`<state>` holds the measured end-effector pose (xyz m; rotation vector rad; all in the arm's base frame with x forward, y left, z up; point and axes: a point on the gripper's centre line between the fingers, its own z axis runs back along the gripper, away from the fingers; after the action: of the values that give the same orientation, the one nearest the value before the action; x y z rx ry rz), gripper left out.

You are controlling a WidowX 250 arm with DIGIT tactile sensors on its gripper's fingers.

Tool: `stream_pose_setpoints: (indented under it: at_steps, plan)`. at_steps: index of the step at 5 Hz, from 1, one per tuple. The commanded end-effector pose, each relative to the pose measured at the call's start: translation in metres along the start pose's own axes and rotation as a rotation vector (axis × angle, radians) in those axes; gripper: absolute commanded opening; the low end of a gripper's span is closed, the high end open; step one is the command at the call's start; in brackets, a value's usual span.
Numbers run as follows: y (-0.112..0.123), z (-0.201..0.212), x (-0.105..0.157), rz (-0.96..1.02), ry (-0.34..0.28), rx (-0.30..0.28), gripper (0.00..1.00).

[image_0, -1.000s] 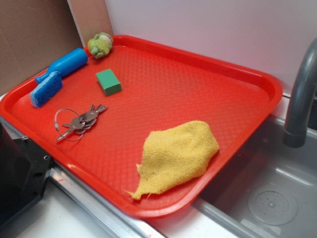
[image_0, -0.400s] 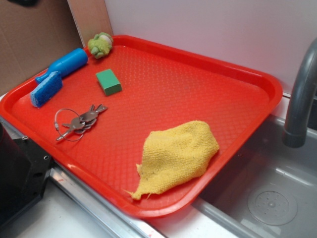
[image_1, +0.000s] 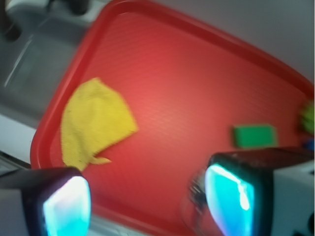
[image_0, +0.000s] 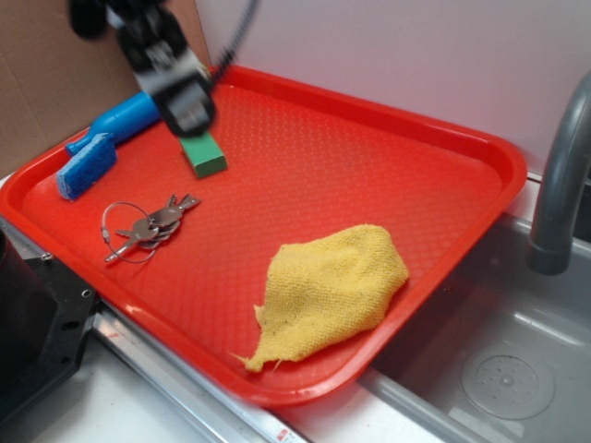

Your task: Grab the yellow cloth.

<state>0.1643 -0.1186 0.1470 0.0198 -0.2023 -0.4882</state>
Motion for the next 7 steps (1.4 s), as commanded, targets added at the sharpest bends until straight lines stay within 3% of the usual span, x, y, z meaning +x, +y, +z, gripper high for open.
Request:
stream_pose_setpoints:
  at_steps: [1, 2, 3, 4, 5, 6, 7]
  plan:
    - [-0.024, -0.055, 0.027, -0.154, 0.012, -0.105, 1.0]
    - [-0.037, -0.09, 0.031, -0.221, 0.066, -0.193, 1.0]
    - [-0.045, -0.116, 0.028, -0.232, 0.112, -0.191, 1.0]
    - [-0.051, -0.13, 0.023, -0.232, 0.198, -0.249, 1.0]
    - [-0.048, -0.125, 0.019, -0.184, 0.189, -0.232, 0.0]
    - [-0.041, -0.118, 0.02, -0.158, 0.176, -0.229, 0.0]
    - [-0.035, -0.118, 0.016, -0.119, 0.187, -0.182, 0.0]
